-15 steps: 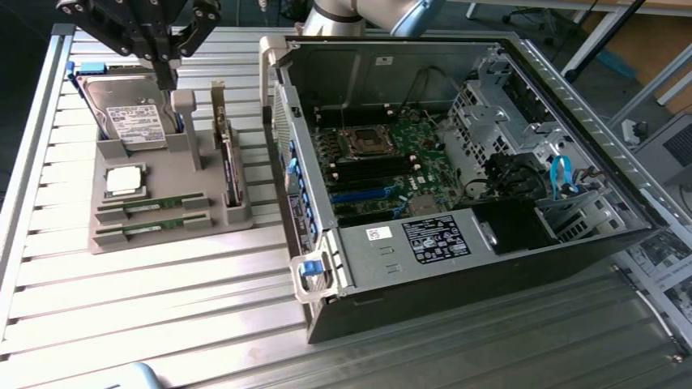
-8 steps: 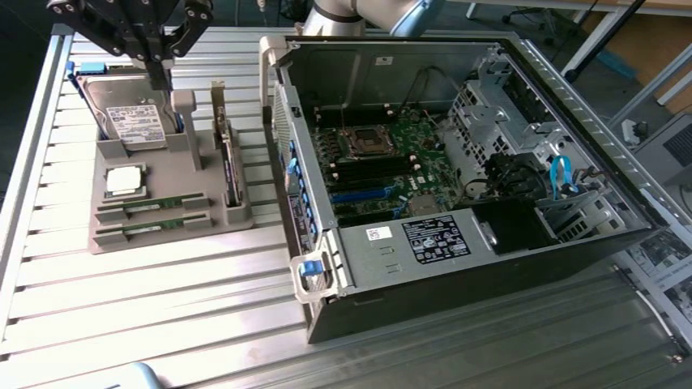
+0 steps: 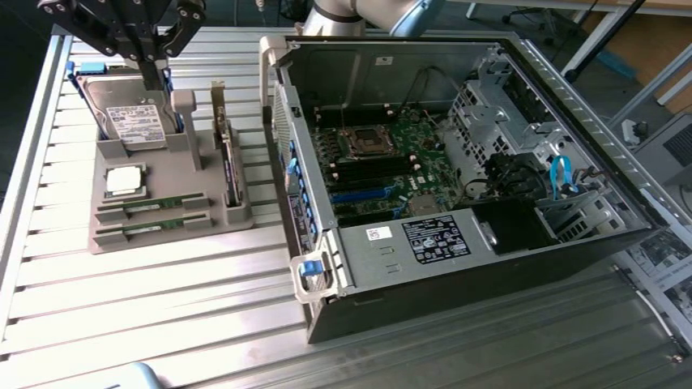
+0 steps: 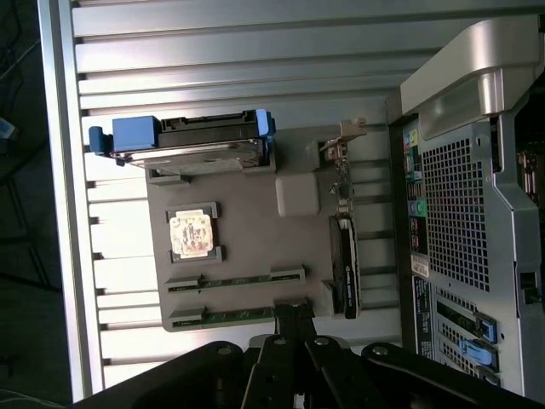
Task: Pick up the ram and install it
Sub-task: 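Reach for the ram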
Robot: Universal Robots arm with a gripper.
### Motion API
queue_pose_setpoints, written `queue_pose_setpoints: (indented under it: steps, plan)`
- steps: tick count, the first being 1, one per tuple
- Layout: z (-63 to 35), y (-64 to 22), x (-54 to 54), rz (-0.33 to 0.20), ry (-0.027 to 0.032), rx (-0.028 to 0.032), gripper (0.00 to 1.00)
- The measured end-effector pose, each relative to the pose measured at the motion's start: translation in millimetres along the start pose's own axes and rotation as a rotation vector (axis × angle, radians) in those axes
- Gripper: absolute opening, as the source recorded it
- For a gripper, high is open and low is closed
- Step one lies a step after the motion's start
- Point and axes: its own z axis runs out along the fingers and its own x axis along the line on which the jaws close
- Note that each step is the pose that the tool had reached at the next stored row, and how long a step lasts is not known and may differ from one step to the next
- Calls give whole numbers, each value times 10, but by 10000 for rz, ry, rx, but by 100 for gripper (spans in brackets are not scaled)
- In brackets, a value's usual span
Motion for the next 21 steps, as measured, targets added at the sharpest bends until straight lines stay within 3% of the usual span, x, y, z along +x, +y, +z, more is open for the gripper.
queue_pose_setpoints:
  steps: [21]
  plan:
    - [-2, -69, -5, 1, 1, 0, 10]
